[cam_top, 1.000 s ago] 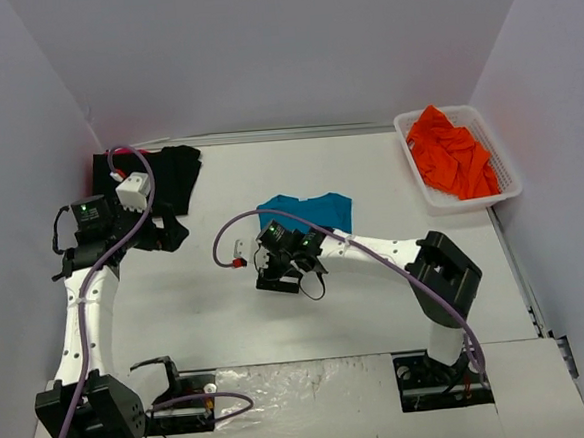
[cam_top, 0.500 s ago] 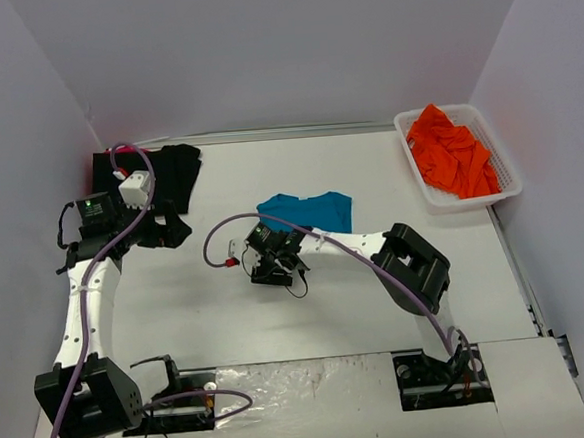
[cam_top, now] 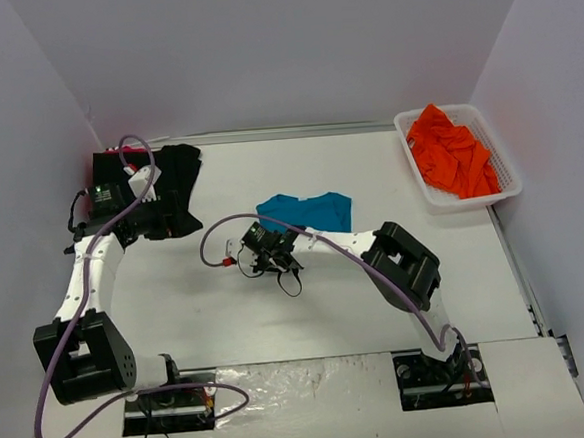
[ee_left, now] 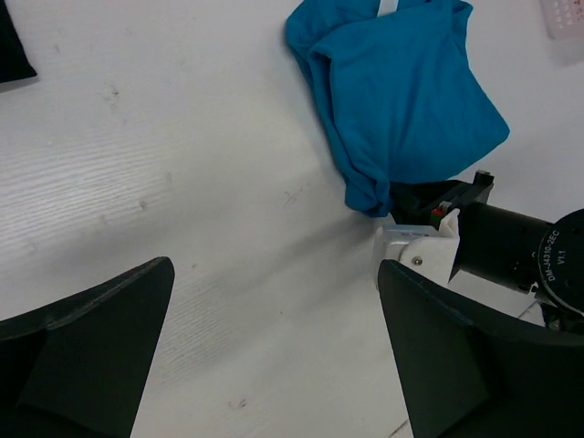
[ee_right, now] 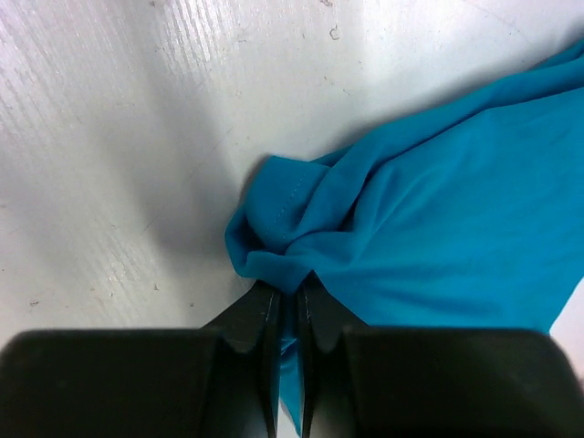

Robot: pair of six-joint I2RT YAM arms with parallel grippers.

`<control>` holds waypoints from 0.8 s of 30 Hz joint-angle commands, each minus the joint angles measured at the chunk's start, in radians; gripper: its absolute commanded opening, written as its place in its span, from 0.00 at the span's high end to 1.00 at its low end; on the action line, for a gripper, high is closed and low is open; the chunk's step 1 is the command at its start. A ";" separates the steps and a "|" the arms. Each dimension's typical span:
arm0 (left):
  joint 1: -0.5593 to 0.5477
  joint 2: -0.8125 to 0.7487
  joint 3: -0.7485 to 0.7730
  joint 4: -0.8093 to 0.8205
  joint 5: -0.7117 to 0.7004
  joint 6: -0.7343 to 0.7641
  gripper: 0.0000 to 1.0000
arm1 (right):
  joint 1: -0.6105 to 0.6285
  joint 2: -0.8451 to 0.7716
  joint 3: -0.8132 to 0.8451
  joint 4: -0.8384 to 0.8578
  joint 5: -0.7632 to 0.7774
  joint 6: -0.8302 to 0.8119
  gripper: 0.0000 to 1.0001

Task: Fold and stack the t-shirts
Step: Put the neatly folded tshirt into the corner of the board with the left arm

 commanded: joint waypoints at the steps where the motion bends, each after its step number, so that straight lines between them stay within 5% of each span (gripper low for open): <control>1: -0.019 0.070 0.062 0.013 0.089 -0.089 0.06 | -0.006 -0.019 0.043 -0.063 0.014 0.005 1.00; 13: -0.209 0.357 0.127 0.240 0.199 -0.382 0.06 | -0.049 -0.040 0.178 -0.152 0.031 0.007 1.00; 24: -0.267 0.604 0.136 0.377 0.230 -0.618 0.06 | -0.063 -0.014 0.215 -0.175 0.031 0.004 1.00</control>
